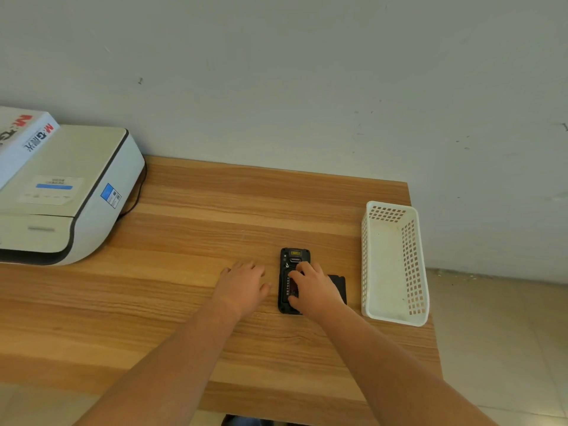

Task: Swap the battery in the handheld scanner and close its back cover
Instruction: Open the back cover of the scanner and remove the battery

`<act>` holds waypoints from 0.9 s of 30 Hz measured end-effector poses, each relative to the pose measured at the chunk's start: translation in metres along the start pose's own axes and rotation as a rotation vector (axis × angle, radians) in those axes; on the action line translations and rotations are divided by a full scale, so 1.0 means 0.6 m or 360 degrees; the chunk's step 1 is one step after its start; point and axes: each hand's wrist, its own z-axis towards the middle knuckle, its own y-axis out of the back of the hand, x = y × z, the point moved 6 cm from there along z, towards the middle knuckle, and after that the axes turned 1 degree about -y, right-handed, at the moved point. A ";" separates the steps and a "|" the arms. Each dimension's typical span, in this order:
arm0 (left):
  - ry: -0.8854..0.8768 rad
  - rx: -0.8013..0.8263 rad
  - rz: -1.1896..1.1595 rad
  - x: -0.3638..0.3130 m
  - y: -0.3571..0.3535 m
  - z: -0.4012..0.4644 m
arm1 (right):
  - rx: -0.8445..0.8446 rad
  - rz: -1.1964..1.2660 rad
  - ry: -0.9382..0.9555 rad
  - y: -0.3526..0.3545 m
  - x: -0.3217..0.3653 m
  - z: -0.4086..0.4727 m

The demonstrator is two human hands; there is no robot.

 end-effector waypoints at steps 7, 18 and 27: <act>-0.0033 0.0005 -0.0002 -0.003 -0.003 0.006 | 0.0029 -0.0074 0.0059 -0.002 -0.001 -0.005; -0.0042 0.0025 0.0015 -0.006 -0.011 0.011 | 0.0072 -0.0408 0.0290 0.000 0.011 -0.001; -0.0049 0.0034 0.0021 0.005 -0.019 0.007 | 0.0099 -0.0594 0.0365 -0.004 0.026 0.003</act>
